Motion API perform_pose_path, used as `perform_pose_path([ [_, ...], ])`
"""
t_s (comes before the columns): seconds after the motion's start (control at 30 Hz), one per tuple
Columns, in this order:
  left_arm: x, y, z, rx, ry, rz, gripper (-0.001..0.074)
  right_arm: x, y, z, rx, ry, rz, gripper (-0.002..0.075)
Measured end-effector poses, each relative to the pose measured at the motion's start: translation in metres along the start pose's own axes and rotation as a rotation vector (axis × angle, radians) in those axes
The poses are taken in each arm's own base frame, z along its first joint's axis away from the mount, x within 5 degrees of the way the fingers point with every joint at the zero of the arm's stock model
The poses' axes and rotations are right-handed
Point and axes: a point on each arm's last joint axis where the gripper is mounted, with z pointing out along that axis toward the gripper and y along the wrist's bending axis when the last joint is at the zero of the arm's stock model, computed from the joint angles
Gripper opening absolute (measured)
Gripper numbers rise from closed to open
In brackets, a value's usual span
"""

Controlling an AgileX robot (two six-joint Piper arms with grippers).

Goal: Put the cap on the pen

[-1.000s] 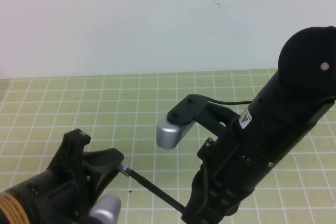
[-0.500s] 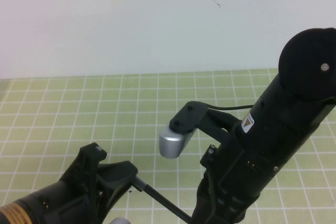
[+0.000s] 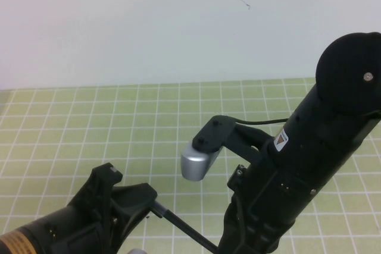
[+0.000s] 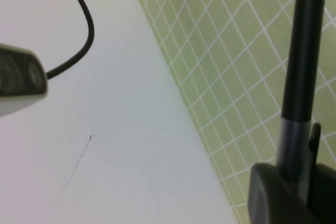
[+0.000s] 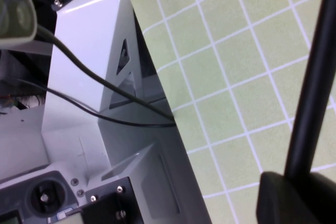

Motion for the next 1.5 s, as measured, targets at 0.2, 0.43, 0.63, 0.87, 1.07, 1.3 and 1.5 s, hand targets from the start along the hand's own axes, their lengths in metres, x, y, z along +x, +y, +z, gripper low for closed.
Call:
perform_pose_path([
  [0.2,-0.001,0.000,0.000,0.000,-0.007,-0.002,0.0001,0.001,0.000,0.000,-0.002,0.003,-0.001,0.0055],
  [0.43,-0.001,0.000,0.000,-0.003,-0.008,-0.111,0.0017,0.001,0.000,0.000,-0.002,0.004,-0.001,0.0055],
  [0.63,-0.001,0.000,0.000,-0.002,-0.009,-0.183,0.0259,-0.002,0.000,0.000,-0.006,-0.030,0.029,0.0055],
  [0.87,0.005,0.002,0.000,-0.023,0.022,-0.228,0.0419,-0.008,0.001,-0.002,-0.002,-0.078,0.070,0.0055],
  [1.07,0.020,0.008,-0.002,-0.115,0.094,-0.311,0.0417,-0.007,-0.012,-0.002,0.137,-0.073,0.121,0.0055],
  [1.3,0.032,0.015,-0.005,-0.244,0.132,-0.631,0.0008,-0.005,-0.059,-0.021,0.345,-0.203,0.332,0.0055],
  [1.5,0.044,0.024,-0.021,-0.438,0.165,-1.026,0.0000,0.008,-0.117,-0.005,0.373,-0.192,0.591,0.0055],
])
